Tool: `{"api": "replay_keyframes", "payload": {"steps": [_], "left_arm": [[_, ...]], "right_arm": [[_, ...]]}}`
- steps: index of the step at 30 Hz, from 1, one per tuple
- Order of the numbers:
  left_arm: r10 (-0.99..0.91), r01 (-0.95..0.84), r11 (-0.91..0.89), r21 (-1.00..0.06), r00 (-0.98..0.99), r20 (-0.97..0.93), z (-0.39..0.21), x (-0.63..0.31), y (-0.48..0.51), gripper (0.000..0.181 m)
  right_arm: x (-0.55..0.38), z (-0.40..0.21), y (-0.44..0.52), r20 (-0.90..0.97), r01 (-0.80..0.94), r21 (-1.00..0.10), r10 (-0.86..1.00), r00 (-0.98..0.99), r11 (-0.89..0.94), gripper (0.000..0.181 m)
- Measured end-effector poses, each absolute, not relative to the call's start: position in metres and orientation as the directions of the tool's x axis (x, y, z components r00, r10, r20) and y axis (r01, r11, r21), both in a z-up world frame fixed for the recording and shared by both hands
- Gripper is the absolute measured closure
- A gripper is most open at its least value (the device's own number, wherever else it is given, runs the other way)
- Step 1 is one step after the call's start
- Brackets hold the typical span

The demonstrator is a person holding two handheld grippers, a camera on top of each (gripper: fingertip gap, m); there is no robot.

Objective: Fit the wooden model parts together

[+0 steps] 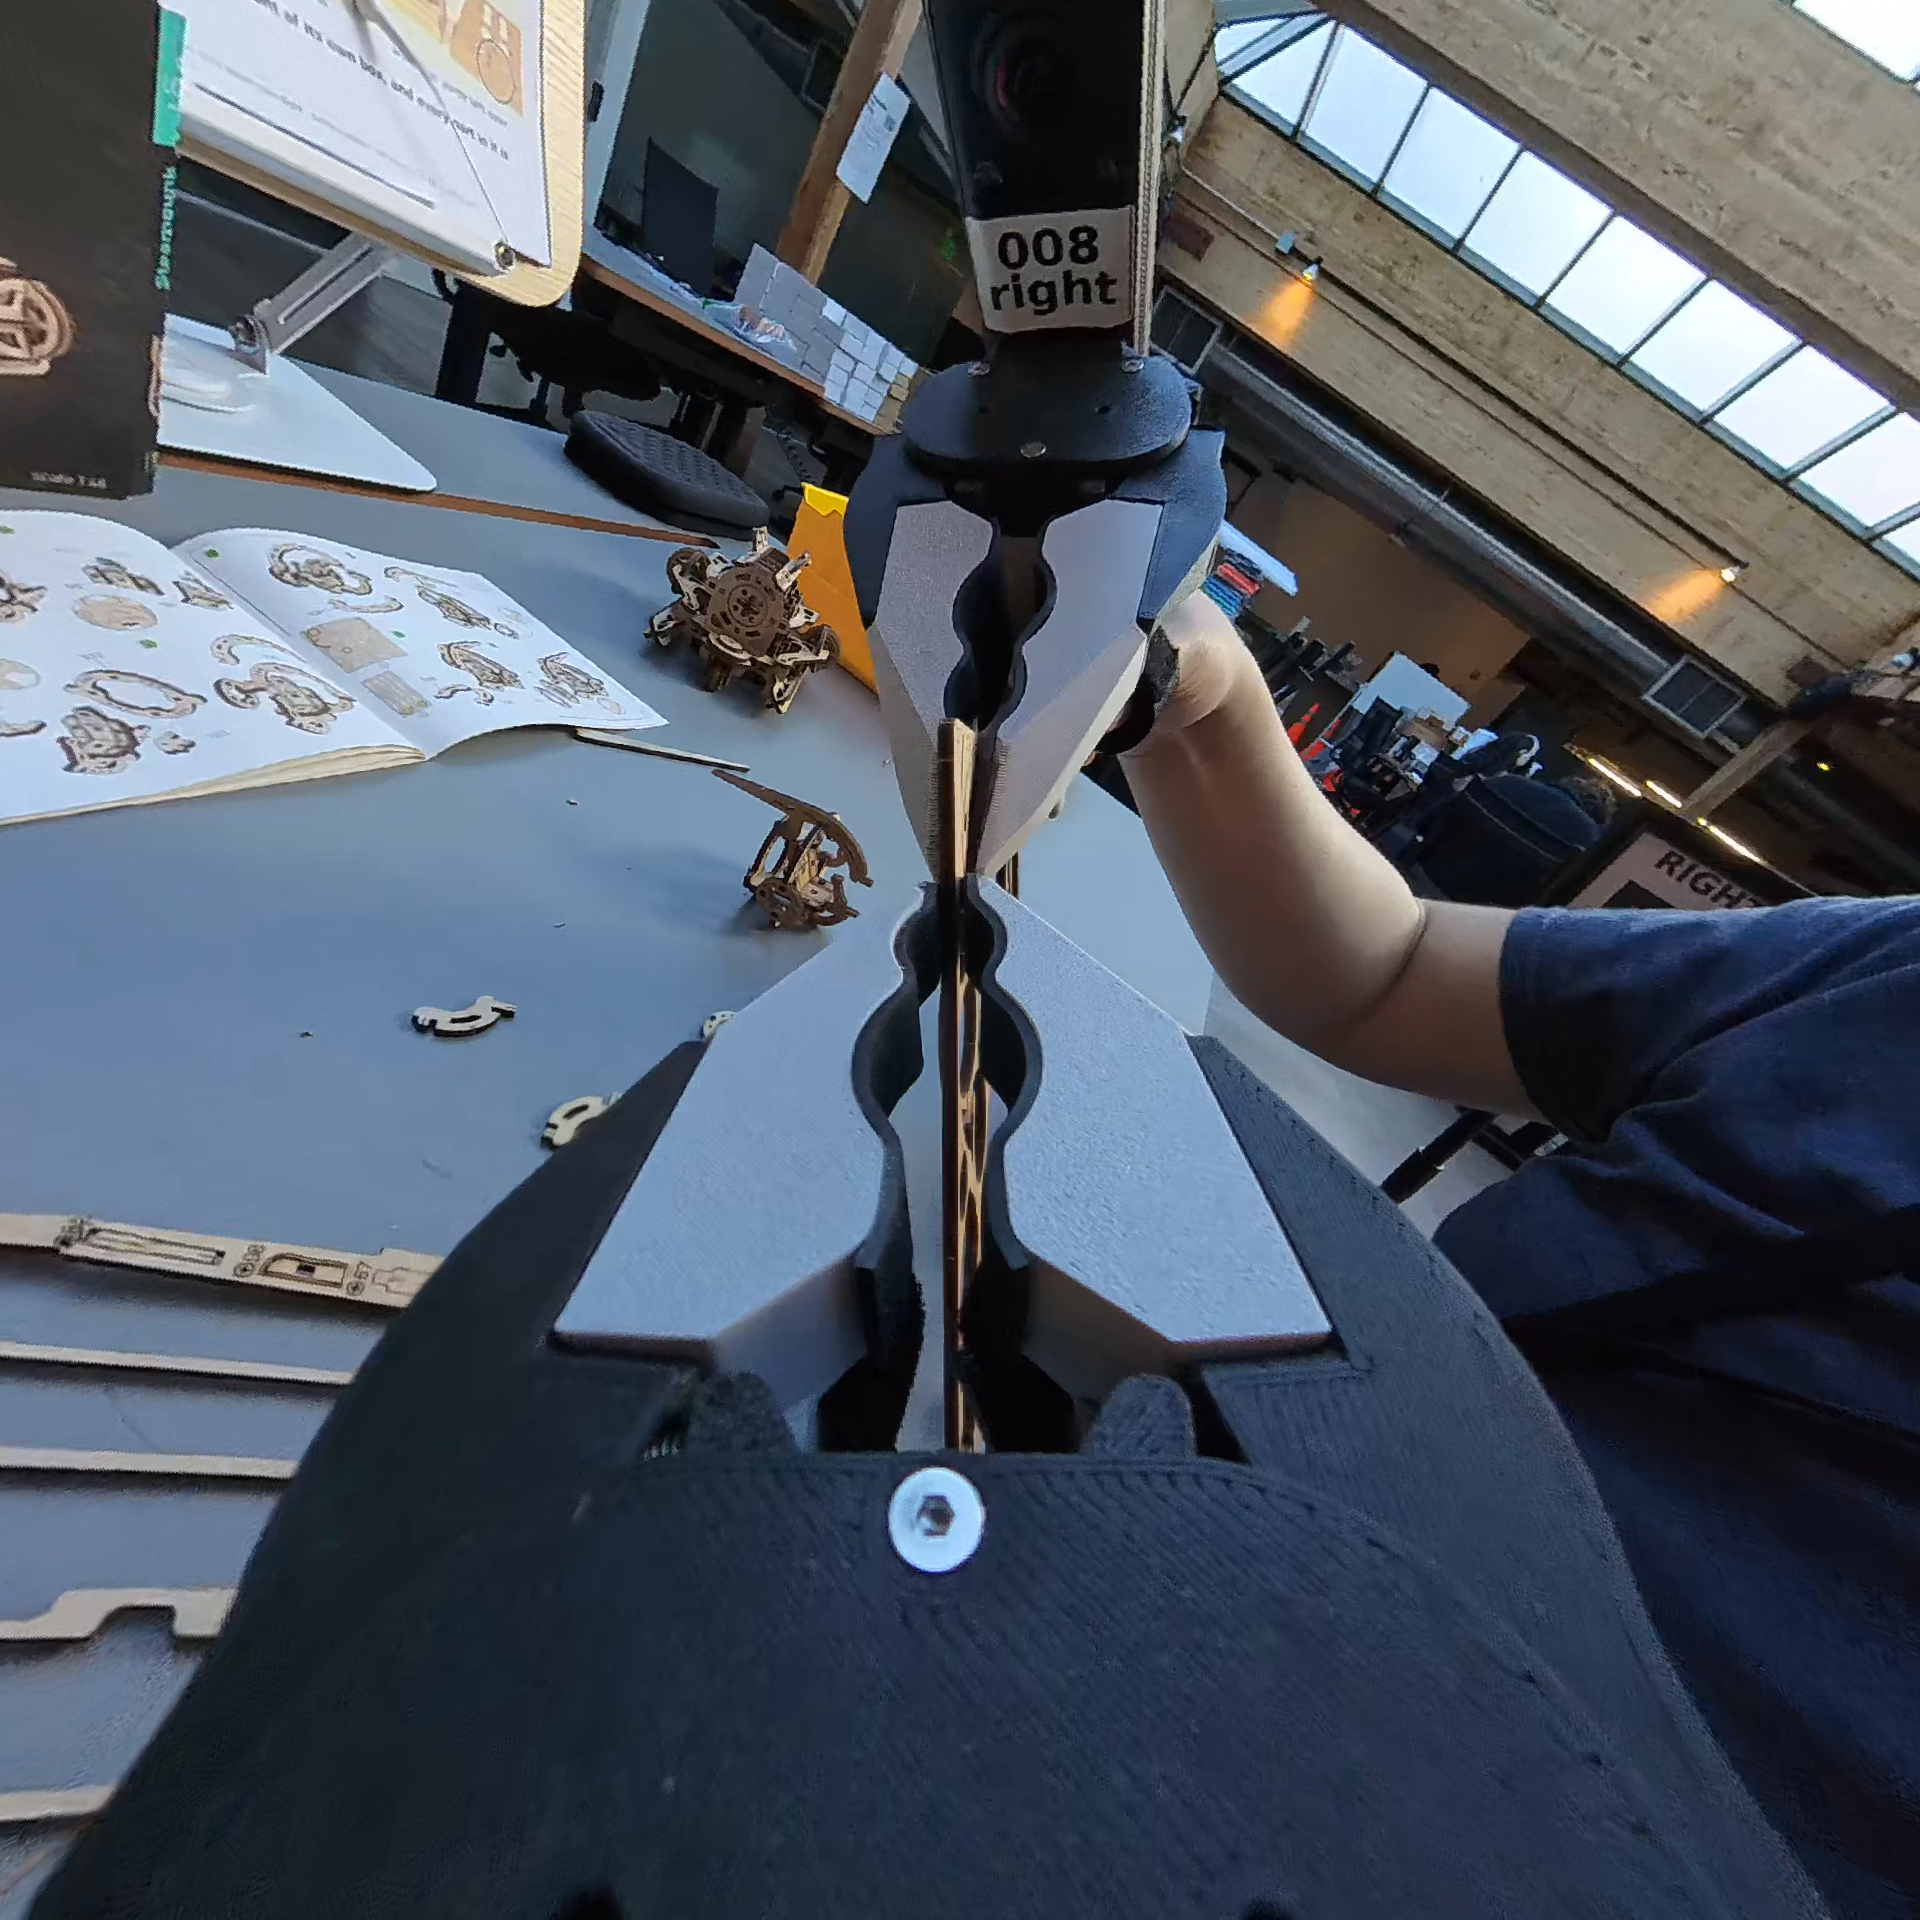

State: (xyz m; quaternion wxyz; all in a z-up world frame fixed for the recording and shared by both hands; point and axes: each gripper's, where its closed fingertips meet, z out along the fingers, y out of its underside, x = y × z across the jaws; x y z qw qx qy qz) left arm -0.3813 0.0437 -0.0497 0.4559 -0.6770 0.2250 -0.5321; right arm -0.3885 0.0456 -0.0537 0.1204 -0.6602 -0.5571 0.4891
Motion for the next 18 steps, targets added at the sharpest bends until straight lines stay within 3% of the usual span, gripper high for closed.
{"api": "replay_keyframes", "payload": {"steps": [3,11,18], "left_arm": [[-0.779,0.164,-0.460,-0.873,0.397,0.485,-0.055,-0.382,0.045,0.181],[-0.764,0.226,-0.504,-0.834,0.333,0.552,-0.066,-0.381,0.048,0.181],[-0.832,0.206,-0.429,-0.879,0.288,0.474,-0.070,-0.377,0.041,0.177]], "right_arm": [[-0.389,-0.058,0.047,-0.514,0.619,-0.700,0.853,-0.090,-0.356,0.181],[-0.388,-0.071,0.049,-0.524,0.648,-0.666,0.850,-0.054,-0.370,0.180],[-0.386,-0.074,0.040,-0.632,0.540,-0.681,0.769,-0.093,-0.494,0.181]]}}
